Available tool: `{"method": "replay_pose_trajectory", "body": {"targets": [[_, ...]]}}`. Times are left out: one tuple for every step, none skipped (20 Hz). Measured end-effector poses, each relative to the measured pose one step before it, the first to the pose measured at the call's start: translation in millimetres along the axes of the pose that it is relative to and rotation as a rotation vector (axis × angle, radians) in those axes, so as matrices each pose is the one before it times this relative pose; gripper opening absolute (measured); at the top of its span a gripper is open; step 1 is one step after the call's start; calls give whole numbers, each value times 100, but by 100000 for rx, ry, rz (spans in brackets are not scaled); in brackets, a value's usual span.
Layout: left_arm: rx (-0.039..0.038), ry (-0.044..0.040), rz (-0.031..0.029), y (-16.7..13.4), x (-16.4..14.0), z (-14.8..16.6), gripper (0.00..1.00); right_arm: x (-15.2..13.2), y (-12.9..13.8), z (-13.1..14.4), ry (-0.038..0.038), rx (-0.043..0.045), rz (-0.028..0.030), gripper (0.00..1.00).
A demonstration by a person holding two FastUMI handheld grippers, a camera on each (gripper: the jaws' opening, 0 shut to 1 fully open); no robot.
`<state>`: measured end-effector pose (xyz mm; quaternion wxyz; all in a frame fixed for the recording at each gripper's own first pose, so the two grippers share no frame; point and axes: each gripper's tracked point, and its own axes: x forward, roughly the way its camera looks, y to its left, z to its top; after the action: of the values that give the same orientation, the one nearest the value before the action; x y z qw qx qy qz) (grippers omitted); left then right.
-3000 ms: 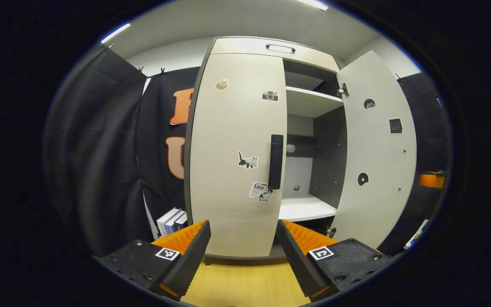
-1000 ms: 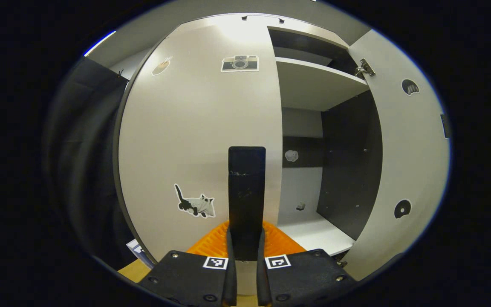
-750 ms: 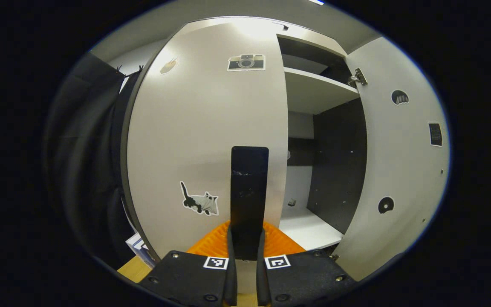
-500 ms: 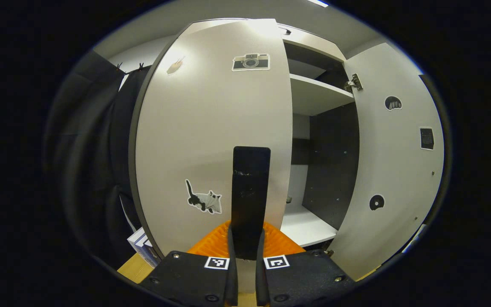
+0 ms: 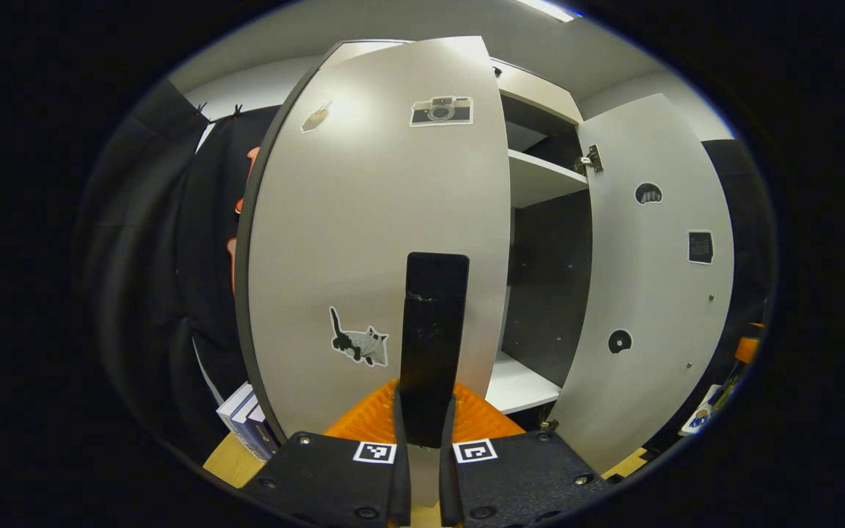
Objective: Open the right door of the double-door shoe cabinet with the right hand, and open the left door with the left hand.
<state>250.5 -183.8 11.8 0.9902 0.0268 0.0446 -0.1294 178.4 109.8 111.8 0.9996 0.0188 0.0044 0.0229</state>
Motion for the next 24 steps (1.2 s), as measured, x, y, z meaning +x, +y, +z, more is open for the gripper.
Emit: {"method": "replay_pose_trajectory", "body": {"targets": [[-594,-177,-1267,36,-453,1,15,-66,257,59,-567,286,-360,92],[-227,-189,-1620,40,-436,3,15,2,279,95,-403,91,-239,92],[193,3,-1454,198,-386,-114,15,8,360,0,-234,-25,-283,92],[358,48,-1062,171,-241,-56,15,-1,161,53,-326,-100,-178,92],[238,-212,-793,154,-230,50,15,-174,194,17,-311,-189,-231,92],[-84,-239,-422,194,-223,49,15,-305,183,-70,-145,-240,-353,92],[-199,-308,-192,114,-261,54,15,-101,3,-38,-235,-79,-270,92],[19,-158,-184,169,-238,43,15,148,168,43,-60,70,-103,92],[357,-99,10,271,-445,83,15,-35,181,-98,427,106,33,92],[563,73,135,179,-212,126,15,-186,265,-149,520,3,307,99],[574,52,362,227,-377,43,15,-152,194,-104,218,-19,404,99],[666,-110,432,172,-418,10,15,-48,183,108,-276,-12,462,100],[511,-84,750,298,-298,42,15,49,118,70,-224,-74,99,92],[147,176,1087,316,-279,129,13,43,77,-84,24,-181,167,92],[122,94,1112,254,28,-21,12,-47,104,29,11,-224,353,92],[-133,-52,655,178,-144,-44,11,64,140,11,-159,-200,453,92],[-149,-156,574,123,-50,-16,10,79,107,-48,-15,-247,478,92],[105,71,504,120,-126,-128,10,-29,122,-8,74,-256,469,92],[401,-358,463,114,-260,-98,10,-22,122,-38,203,-214,498,92],[494,-479,709,82,-144,7,10,-63,102,-56,57,-189,645,92],[581,-301,906,292,-140,-37,10,6,133,-35,-44,-206,766,92],[515,-321,839,334,-155,35,10,34,63,-21,92,-217,475,100],[468,-212,741,296,-68,96,10,74,76,-68,261,-213,388,100],[75,-230,884,318,-117,58,9,-8,58,-55,269,-224,394,100]]}}
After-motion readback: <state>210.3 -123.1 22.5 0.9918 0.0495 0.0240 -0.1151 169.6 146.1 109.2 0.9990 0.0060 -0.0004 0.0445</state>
